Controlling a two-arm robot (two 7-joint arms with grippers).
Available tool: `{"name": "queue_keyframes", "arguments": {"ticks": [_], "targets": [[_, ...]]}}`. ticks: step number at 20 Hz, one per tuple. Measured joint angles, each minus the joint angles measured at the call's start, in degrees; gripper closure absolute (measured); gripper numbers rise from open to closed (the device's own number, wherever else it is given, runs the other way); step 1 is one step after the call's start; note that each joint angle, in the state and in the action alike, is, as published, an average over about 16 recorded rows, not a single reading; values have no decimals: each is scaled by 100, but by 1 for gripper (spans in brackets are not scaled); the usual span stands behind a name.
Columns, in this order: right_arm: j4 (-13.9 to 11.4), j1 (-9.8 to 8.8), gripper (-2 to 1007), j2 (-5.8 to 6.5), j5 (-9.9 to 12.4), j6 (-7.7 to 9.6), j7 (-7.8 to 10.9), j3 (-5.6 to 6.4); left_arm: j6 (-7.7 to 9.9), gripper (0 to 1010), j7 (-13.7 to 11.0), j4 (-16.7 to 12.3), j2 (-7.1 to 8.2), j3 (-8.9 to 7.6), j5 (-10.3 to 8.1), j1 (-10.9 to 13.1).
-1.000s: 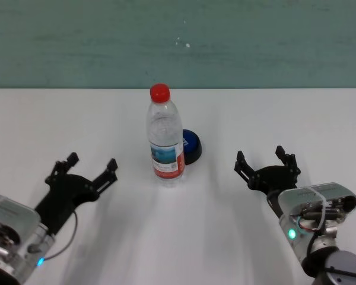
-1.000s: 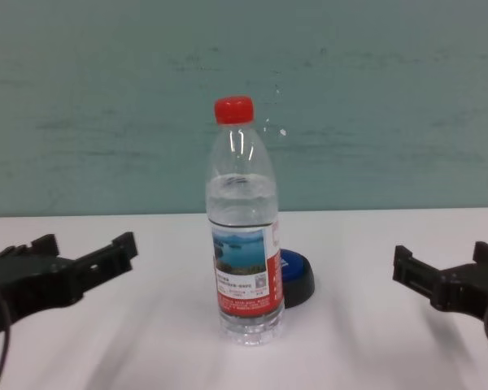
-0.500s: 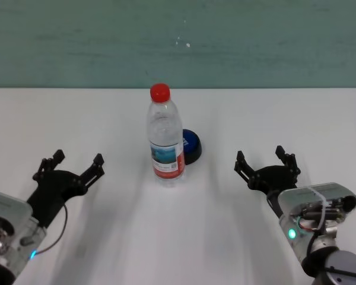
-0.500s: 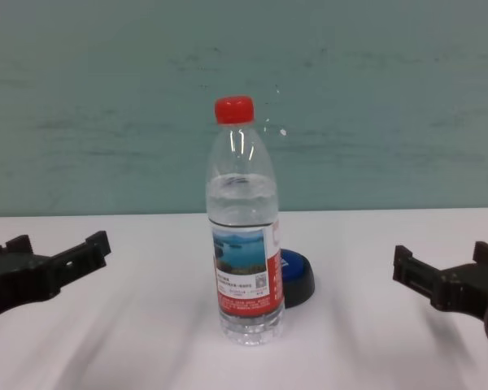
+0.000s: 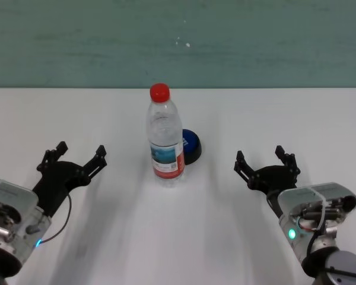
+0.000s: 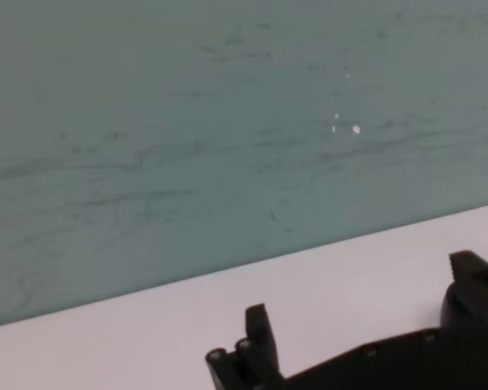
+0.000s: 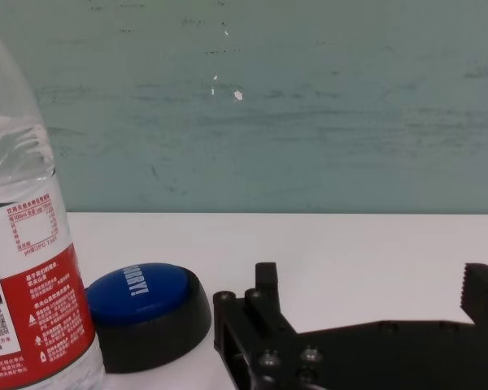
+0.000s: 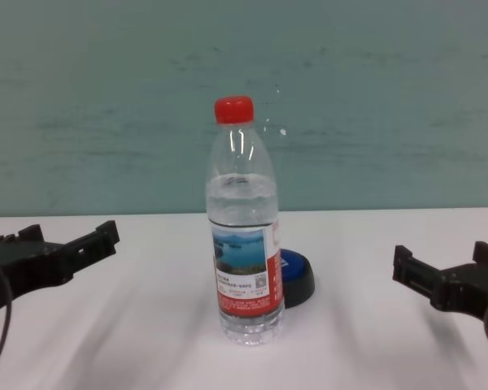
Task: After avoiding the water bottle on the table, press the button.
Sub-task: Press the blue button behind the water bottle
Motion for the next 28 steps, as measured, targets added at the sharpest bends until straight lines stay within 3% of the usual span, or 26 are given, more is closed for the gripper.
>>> {"name": "queue_keyframes", "arguments": {"ticks": [14,28], "targets": [[0,0,1,0,0,0,0,0,-329,0,-32,621,-181,221,198,-570],[0,0,1,0,0,0,0,0,-470,0,-181,1372,-253,368,189,-1251]]}}
